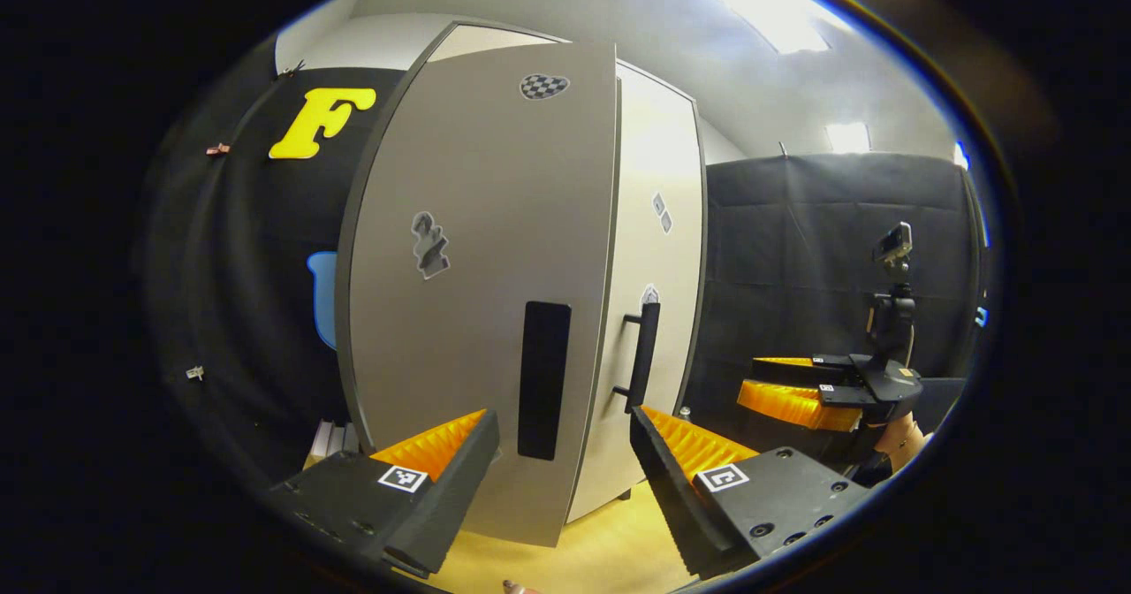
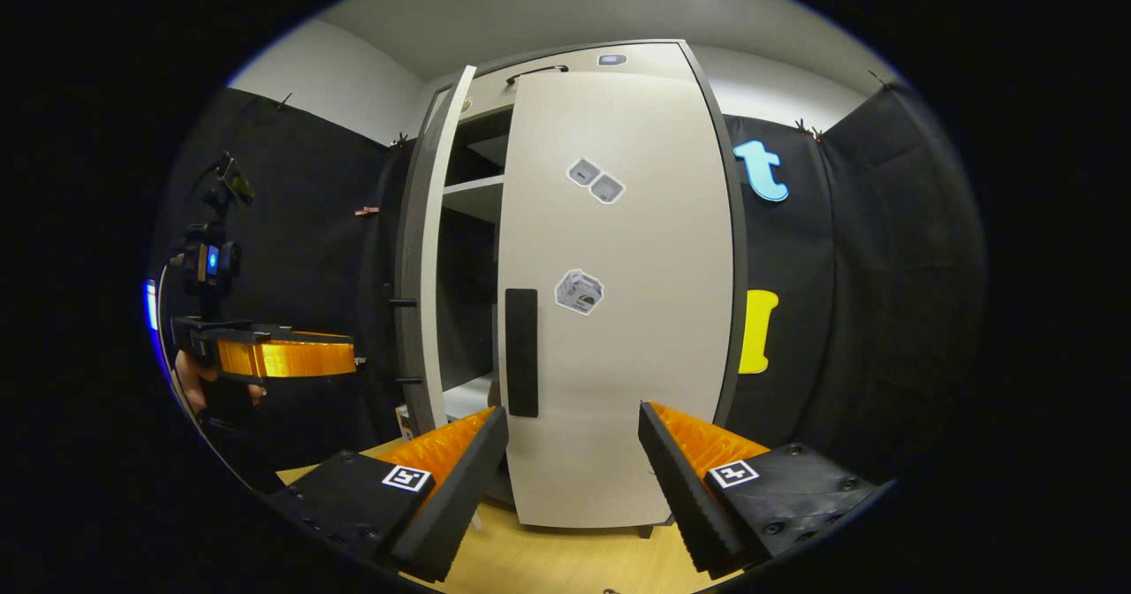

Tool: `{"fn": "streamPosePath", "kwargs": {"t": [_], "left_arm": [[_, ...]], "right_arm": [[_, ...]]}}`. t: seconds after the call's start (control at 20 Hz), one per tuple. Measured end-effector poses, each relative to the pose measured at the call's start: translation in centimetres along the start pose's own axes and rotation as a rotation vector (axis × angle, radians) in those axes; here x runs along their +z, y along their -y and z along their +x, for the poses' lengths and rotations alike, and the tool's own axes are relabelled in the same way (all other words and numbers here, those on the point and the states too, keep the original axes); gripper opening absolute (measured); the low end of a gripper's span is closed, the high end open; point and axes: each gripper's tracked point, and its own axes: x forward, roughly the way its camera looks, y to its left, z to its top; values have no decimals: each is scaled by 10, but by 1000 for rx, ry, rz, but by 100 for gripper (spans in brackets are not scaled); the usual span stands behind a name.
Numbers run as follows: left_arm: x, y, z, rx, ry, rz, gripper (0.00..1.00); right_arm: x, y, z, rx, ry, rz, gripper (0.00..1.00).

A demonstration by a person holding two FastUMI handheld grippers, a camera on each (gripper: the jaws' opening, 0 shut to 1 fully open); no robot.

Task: Grab one shoe with the right hand and put it into the shoe cabinet, grab the other shoe with the left hand and put it into the shoe cabinet; then close the right door with the right hand and the left door with the left hand.

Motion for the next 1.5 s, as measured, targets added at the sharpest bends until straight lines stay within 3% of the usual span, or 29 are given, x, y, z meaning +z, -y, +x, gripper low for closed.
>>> {"fn": "streamPosePath", "kwargs": {"t": [0.2, 0.55, 0.65, 1.5], "left_arm": [[-4, 1, -9, 49, -1, 13, 92], [4, -7, -22, 246, 17, 130, 98], [4, -5, -22, 281, 13, 153, 95], [-6, -1, -27, 365, 19, 84, 93]], "right_arm": [[4, -13, -11, -80, 6, -49, 98], [9, -29, -18, -101, 17, -45, 98], [7, -31, -18, -94, 8, -36, 98], [1, -18, -21, -75, -9, -20, 98]]}}
